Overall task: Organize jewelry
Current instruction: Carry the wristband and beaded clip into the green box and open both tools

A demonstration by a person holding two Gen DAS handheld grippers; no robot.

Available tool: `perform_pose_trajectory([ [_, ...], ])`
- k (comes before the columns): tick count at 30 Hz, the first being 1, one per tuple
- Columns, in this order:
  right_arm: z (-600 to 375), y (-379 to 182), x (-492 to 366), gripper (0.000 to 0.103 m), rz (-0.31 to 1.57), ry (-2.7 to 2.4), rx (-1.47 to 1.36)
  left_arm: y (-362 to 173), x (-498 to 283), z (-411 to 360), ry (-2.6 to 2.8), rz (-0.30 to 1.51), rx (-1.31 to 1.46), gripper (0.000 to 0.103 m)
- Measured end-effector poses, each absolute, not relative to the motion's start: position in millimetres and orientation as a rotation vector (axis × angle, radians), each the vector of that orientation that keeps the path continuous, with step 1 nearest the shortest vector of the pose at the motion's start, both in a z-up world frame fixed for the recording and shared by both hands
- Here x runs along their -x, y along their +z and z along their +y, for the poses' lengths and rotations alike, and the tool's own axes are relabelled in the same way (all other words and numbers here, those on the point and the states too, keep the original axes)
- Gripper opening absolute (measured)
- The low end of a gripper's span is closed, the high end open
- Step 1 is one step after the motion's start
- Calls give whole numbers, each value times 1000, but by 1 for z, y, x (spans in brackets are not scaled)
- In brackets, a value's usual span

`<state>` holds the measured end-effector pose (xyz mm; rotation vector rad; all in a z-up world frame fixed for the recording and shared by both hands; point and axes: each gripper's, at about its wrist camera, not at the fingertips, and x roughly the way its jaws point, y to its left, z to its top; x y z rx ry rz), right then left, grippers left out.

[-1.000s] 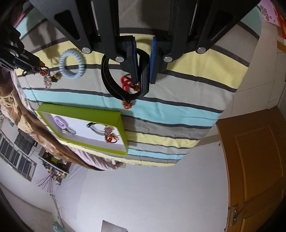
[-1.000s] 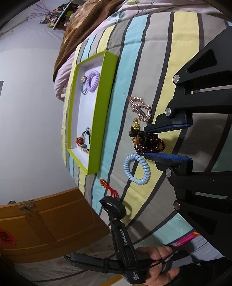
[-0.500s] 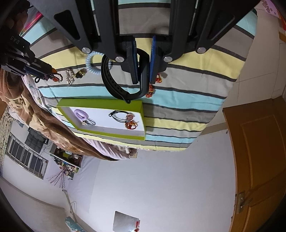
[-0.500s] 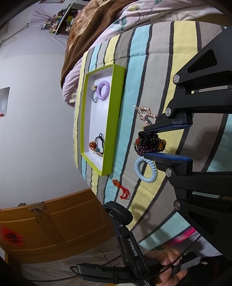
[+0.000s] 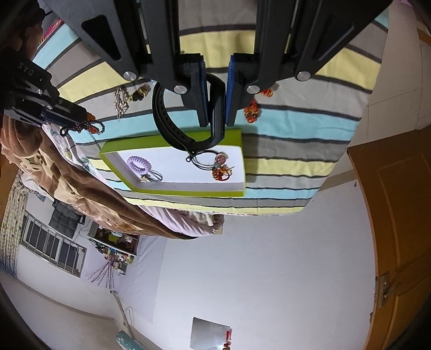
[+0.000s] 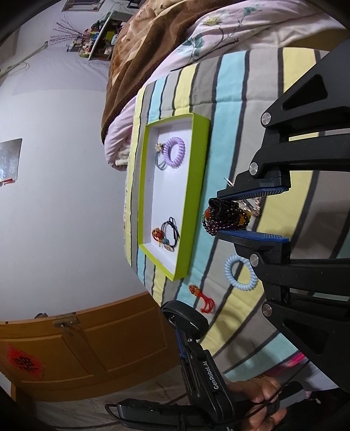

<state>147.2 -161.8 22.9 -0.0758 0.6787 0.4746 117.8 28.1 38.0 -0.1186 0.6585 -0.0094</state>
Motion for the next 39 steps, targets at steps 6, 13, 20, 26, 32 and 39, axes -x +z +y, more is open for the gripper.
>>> perform_pose_trajectory([
  [6,-168,27,-166,23,673,458,73,40,-138,22,-30,664,93,12],
  [13,-175,29,-194,23,671,433,71,46,-172,12,-55,661,52,12],
  [20,-182,30,-229,23,666,405,63,42,-211,4,-67,676,26,12],
  [26,-187,23,-261,23,673,378,68,38,-244,6,-68,684,50,12],
  [32,-190,11,-290,23,700,357,70,25,-275,4,-58,722,52,12],
  [39,-189,-11,-315,23,756,339,84,5,-304,4,-54,783,43,13],
])
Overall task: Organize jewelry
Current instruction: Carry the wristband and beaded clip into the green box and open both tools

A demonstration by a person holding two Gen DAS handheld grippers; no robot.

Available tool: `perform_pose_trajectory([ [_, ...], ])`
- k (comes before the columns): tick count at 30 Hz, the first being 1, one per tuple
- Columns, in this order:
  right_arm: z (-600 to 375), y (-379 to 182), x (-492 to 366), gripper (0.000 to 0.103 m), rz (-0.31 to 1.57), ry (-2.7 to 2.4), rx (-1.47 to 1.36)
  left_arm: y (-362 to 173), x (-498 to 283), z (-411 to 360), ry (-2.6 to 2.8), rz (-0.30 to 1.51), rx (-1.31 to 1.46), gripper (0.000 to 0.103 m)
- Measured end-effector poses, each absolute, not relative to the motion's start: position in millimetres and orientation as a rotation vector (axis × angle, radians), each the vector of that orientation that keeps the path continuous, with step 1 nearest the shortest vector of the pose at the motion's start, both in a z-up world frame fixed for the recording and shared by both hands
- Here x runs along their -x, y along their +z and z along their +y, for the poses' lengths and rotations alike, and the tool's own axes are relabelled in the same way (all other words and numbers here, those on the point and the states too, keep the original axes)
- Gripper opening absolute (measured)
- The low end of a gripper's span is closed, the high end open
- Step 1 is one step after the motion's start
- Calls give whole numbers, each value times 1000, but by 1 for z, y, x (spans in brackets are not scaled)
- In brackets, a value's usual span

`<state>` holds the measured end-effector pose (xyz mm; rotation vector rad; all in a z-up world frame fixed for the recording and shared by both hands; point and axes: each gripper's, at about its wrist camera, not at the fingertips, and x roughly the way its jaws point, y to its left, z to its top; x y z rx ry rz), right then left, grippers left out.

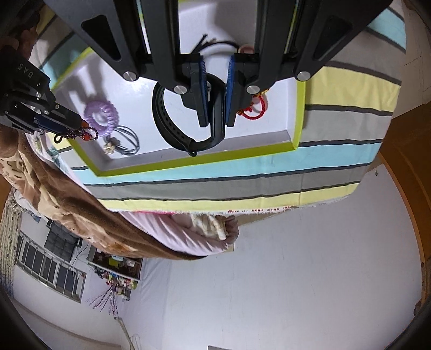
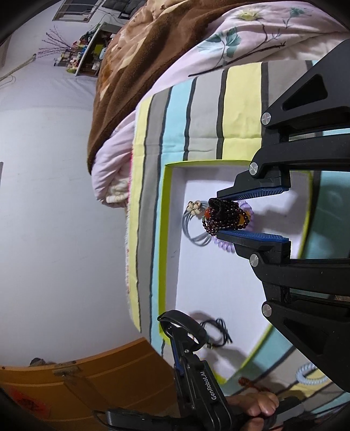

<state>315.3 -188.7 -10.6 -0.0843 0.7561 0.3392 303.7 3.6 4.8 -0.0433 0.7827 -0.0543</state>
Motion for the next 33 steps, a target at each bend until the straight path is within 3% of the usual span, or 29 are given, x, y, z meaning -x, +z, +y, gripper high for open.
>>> perform_pose_trajectory([
  [9,-189,-22,-329,23,796,318,94,-14,-322,0,-53,847,33,13],
  [16,-186,-22,-329,31,795,322,100,-16,-322,-1,-69,856,38,13],
  [21,-187,-19,-324,31,783,318,101,-16,-319,0,-69,848,39,15],
  [25,-188,-13,-317,32,769,321,97,-9,-310,1,-75,832,50,23],
  [33,-188,8,-282,32,727,335,76,20,-267,4,-78,766,58,23],
])
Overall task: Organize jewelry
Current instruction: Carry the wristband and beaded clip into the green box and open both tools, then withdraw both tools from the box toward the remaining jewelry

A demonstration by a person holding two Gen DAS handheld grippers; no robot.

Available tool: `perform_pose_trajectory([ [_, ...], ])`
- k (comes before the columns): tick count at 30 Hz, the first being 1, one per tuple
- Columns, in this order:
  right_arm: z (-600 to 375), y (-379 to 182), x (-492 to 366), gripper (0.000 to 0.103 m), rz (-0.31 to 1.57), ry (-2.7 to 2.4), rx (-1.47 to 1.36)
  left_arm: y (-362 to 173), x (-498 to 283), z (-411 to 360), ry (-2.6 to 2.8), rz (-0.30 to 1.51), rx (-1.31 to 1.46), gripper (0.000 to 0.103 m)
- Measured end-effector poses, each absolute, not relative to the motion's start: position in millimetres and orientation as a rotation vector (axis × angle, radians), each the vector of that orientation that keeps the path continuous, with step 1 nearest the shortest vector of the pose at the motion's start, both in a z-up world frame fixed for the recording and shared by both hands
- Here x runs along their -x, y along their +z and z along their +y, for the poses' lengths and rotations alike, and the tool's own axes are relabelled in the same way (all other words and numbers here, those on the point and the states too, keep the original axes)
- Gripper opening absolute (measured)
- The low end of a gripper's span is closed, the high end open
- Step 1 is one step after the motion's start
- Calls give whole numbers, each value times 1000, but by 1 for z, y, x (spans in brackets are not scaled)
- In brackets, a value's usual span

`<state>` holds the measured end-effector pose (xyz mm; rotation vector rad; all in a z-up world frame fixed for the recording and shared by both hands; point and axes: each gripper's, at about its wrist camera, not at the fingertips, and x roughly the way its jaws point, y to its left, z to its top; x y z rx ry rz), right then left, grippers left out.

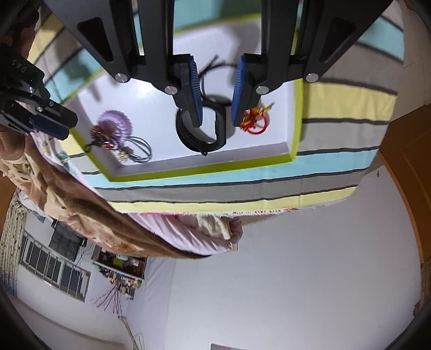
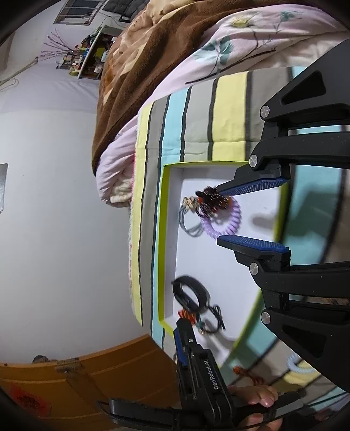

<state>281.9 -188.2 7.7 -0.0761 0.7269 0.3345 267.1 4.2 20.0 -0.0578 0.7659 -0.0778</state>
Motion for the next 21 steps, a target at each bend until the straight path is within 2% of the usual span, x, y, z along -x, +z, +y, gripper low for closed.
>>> perform_pose_trajectory([
  [8,-186,26,-223,32,687,367,71,40,-202,7,-86,712,80,23],
  [21,-187,36,-143,32,644,393,59,44,-119,10,-63,643,73,23],
])
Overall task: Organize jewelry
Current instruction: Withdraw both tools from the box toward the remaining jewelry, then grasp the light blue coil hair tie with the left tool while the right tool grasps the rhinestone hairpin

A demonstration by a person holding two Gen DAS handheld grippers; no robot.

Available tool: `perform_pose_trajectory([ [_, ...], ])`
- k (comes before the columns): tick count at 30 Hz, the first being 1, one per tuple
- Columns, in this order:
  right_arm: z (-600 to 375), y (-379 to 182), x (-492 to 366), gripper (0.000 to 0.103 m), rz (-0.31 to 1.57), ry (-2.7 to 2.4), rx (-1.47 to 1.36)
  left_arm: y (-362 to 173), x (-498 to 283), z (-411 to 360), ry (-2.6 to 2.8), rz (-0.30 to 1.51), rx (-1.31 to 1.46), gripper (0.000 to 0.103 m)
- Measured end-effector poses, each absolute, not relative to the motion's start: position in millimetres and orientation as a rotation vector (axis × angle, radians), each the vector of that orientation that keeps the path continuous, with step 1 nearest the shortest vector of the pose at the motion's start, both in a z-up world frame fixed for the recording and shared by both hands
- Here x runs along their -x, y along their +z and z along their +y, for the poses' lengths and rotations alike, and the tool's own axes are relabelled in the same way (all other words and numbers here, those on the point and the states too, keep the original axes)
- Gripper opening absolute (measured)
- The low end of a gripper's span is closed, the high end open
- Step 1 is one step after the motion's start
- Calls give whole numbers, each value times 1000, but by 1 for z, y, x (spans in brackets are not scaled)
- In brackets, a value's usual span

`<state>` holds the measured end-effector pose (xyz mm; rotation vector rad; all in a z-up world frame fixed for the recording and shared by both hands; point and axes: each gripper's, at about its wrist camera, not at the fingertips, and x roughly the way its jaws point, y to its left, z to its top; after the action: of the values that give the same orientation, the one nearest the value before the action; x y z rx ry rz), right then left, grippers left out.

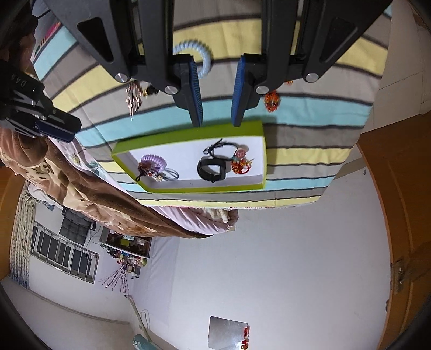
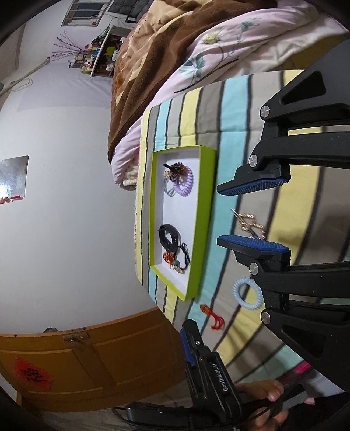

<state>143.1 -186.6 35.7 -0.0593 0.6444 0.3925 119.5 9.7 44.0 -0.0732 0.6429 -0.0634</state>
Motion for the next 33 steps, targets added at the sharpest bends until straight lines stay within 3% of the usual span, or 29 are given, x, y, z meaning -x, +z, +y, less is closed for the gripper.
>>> perform_pose_trajectory([
  [14,-188,22,-104,32,681,409,27,32,-68,19,-30,645,96,23],
  [33,-182,12,-104,32,711,424,21,19,-68,25,-23,675,126,23],
])
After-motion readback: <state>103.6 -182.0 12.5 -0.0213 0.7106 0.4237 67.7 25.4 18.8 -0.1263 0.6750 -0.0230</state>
